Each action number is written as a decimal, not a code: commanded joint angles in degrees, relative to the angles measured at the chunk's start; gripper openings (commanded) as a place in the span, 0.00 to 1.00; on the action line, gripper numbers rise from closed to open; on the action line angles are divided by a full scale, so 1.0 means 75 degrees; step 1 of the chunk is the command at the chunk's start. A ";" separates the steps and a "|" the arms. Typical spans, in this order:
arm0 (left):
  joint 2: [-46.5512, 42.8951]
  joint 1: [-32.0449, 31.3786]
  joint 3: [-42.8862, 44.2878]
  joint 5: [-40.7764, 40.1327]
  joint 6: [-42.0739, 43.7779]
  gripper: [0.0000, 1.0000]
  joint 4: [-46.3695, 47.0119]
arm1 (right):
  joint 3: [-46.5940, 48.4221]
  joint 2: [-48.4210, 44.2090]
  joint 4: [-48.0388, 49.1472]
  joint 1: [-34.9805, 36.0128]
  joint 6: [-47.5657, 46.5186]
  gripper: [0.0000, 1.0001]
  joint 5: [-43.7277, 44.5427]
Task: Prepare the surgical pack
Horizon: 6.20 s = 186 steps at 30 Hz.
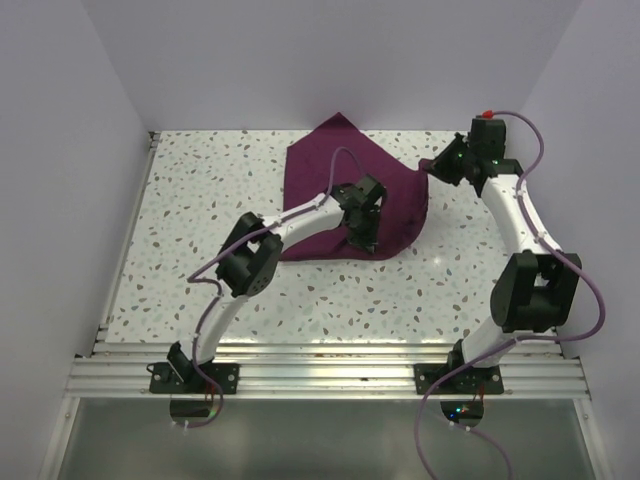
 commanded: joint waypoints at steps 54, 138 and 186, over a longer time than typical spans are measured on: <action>-0.3690 0.4310 -0.5496 -0.0188 0.0154 0.23 0.1045 | 0.6160 0.4957 -0.1008 0.5095 -0.0328 0.00 0.0421; -0.2284 0.5705 -0.4078 0.4113 -0.0866 0.07 0.2393 | 0.1343 0.2860 -0.2074 0.5248 -0.4711 0.48 0.2167; -0.3877 0.5482 -0.4183 0.2414 -0.0361 0.37 0.1348 | -0.0344 0.0903 -0.1172 0.4006 -0.3000 0.41 -0.0760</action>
